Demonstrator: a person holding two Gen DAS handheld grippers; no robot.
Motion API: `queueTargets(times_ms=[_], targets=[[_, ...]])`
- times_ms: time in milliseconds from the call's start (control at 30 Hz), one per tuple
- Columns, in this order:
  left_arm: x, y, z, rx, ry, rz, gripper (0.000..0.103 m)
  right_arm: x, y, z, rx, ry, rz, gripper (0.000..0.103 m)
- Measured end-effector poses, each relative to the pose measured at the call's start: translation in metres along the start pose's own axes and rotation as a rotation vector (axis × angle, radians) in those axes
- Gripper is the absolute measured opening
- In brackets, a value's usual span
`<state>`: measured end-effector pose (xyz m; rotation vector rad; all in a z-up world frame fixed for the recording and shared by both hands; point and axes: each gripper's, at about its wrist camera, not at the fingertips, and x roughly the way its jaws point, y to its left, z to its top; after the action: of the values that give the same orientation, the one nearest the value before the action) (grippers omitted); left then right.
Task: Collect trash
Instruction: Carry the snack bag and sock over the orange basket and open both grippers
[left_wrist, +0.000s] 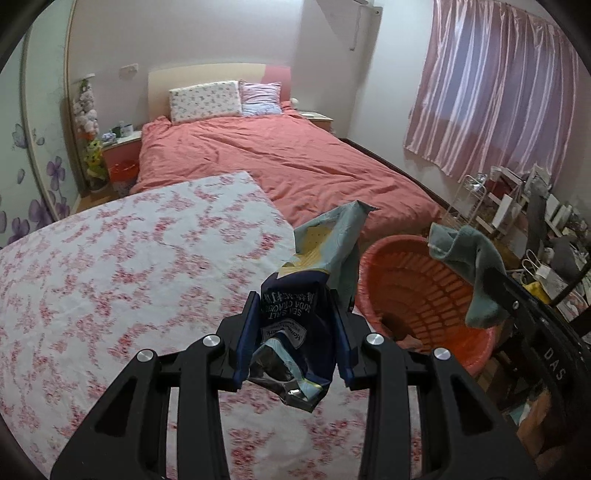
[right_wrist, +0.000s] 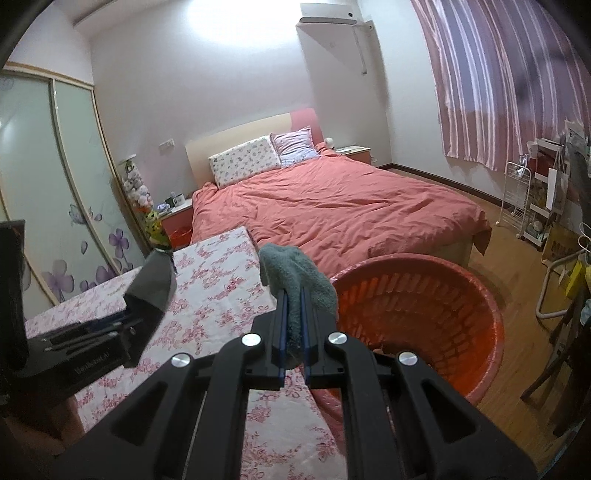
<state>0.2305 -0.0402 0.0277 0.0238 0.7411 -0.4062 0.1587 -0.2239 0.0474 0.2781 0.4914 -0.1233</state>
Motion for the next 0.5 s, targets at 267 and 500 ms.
queueTargets(times_ms=[267,500], targets=[[0.006,-0.033,-0.001,0.041,-0.005,-0.045,0.037,-0.018,-0.027,0.005,0.043,-0.058,-0.045,0.008],[0.018,-0.063,0.001,0.071,0.005,-0.088,0.037,-0.020,-0.056,0.005,0.081,-0.070,-0.074,0.008]])
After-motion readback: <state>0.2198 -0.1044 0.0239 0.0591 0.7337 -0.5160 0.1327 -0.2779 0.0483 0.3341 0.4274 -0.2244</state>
